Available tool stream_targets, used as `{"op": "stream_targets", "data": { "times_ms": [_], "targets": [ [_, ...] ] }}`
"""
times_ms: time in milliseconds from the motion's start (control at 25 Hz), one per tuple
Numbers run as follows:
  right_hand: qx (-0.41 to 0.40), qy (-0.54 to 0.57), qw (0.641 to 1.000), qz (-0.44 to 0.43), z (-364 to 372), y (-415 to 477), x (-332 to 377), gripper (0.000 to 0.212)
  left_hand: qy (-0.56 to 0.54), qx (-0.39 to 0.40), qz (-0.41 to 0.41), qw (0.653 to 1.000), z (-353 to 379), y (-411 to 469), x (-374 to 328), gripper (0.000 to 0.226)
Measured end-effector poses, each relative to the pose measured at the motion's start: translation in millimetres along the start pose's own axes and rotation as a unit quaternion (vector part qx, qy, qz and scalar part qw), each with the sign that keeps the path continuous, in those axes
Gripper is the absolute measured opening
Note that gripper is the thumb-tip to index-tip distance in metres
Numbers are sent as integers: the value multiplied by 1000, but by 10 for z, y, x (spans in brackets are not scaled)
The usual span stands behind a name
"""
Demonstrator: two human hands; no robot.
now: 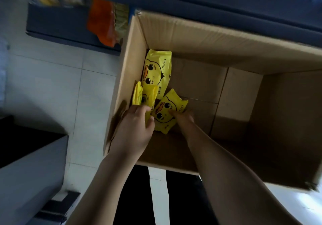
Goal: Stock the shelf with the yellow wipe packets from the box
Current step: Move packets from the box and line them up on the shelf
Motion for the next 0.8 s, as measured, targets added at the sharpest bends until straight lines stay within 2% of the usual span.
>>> {"op": "stream_targets", "data": {
  "times_ms": [160, 320, 440, 520, 600, 680, 720, 800],
  "targets": [
    [23, 79, 996, 20, 117, 67, -33, 42, -16, 25, -31, 999, 112, 109, 60, 34],
    [17, 182, 983, 6, -137, 1, -37, 32, -47, 30, -89, 994, 167, 211, 46, 32],
    [-5, 194, 981, -32, -541, -29, 37, 19, -129, 18, -122, 984, 243, 321, -72, 29],
    [-31, 201, 978, -47, -833, -70, 72, 18, -220, 0, -178, 959, 415, 445, -76, 27],
    [-64, 216, 972, -64, -1089, -101, 90, 29, -339, -26, -261, 904, 725, 561, -9, 22],
    [-79, 239, 964, -89, -1240, -128, 144, 31, -455, -48, -344, 820, 1096, 629, 37, 22],
    [-79, 236, 963, -99, -1279, -138, 173, 31, -520, -53, -383, 762, 1282, 640, 27, 26],
    [-79, 227, 964, -111, -1318, -119, 208, 27, -649, -58, -432, 624, 1597, 715, -33, 39]
  ]
}}
Point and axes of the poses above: each hand's wrist, its own y-axis towards the middle knuckle, its own z-axis out of the palm, x = y × z, the point moved 10 cm from there along y, towards the middle knuckle
